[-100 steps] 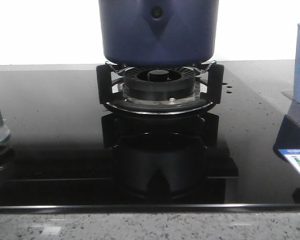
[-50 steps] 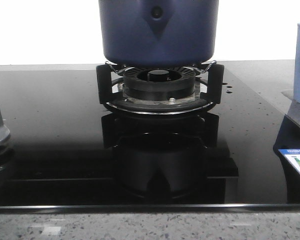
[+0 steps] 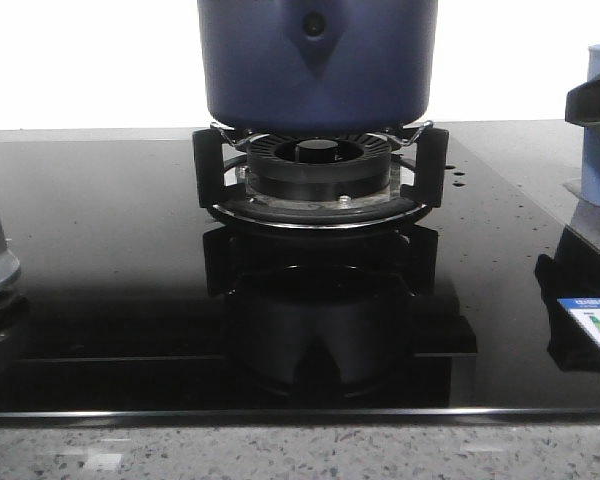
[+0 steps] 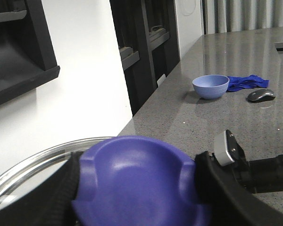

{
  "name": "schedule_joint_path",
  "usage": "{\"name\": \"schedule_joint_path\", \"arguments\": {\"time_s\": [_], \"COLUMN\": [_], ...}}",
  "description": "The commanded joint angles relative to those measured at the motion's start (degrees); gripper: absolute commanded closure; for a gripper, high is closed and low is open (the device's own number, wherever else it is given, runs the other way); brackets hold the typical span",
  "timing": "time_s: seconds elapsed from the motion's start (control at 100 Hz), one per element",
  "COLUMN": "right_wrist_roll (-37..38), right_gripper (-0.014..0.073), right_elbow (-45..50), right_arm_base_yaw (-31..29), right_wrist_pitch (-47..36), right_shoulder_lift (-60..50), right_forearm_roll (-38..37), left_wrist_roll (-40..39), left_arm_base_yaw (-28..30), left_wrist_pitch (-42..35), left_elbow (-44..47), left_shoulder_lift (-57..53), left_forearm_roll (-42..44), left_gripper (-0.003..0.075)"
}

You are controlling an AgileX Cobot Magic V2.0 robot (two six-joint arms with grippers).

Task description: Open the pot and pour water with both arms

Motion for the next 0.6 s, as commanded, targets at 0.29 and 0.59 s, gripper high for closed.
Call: {"name": "schedule_joint_path", "arguments": {"time_s": [0.29,0.59], "right_wrist_roll": [0.0,0.5], "right_gripper": [0.0270,0.0338], "right_elbow": [-1.3,-2.2], "right_arm_base_yaw": [-0.1,-0.1], "right_wrist_pitch": [-8.4,-8.2], "right_shoulder_lift": [4.4,-2.6], "right_forearm_roll": [1.4,-7.0], "left_wrist_roll": [-0.6,-2.2], "left_arm_base_yaw": [0.1,0.3], "left_wrist_pitch": [0.0,-1.1], "left_elbow": [-1.8,-1.7], "left_shoulder_lift": [-2.0,-4.0], "left_forearm_roll": [-5.7,-4.6], "left_gripper": [0.0436,0.0436]}}
